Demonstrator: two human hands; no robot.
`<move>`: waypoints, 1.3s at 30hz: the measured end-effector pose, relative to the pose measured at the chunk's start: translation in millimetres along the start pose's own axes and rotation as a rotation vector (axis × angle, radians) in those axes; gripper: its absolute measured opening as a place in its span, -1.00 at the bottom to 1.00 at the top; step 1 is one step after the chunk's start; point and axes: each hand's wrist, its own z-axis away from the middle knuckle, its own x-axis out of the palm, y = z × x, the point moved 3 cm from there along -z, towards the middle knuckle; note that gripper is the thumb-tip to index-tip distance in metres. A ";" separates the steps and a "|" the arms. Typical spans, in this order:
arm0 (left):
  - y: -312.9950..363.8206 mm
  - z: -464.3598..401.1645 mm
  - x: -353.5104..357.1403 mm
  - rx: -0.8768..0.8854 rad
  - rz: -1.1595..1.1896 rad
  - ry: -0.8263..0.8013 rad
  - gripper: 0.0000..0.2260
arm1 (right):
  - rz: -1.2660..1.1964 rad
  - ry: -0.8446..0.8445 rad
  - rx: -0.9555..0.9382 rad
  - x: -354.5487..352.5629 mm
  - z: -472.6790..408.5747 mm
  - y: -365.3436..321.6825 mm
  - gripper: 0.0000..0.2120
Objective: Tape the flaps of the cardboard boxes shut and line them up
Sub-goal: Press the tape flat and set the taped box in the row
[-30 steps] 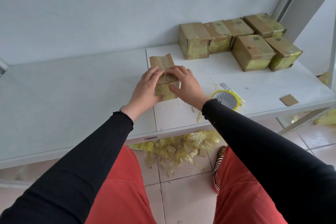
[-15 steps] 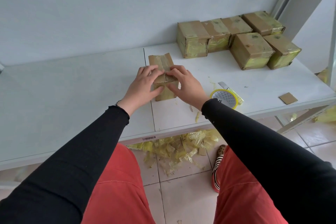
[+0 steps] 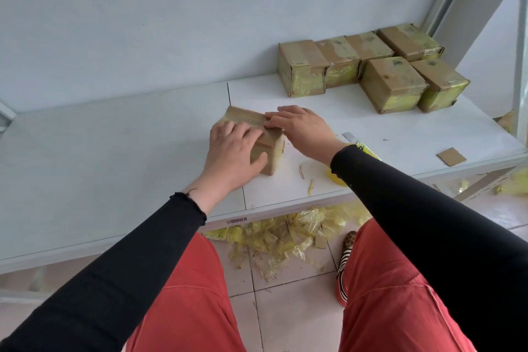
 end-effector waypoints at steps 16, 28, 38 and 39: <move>-20.3 31.3 32.7 -0.598 1.290 0.009 -0.28 | -1.112 -0.089 0.471 15.8 17.7 -32.8 -0.34; -3.9 42.3 50.0 -1.029 1.836 0.012 -0.03 | -1.578 -0.143 0.830 56.3 26.7 -22.3 -0.57; -45.5 30.6 27.7 -0.481 1.400 -0.244 -0.45 | -1.016 0.181 0.494 9.7 76.7 -58.0 -0.40; -50.6 28.4 26.2 -0.453 1.349 -0.254 -0.49 | -0.872 0.222 0.457 9.4 85.4 -65.7 -0.36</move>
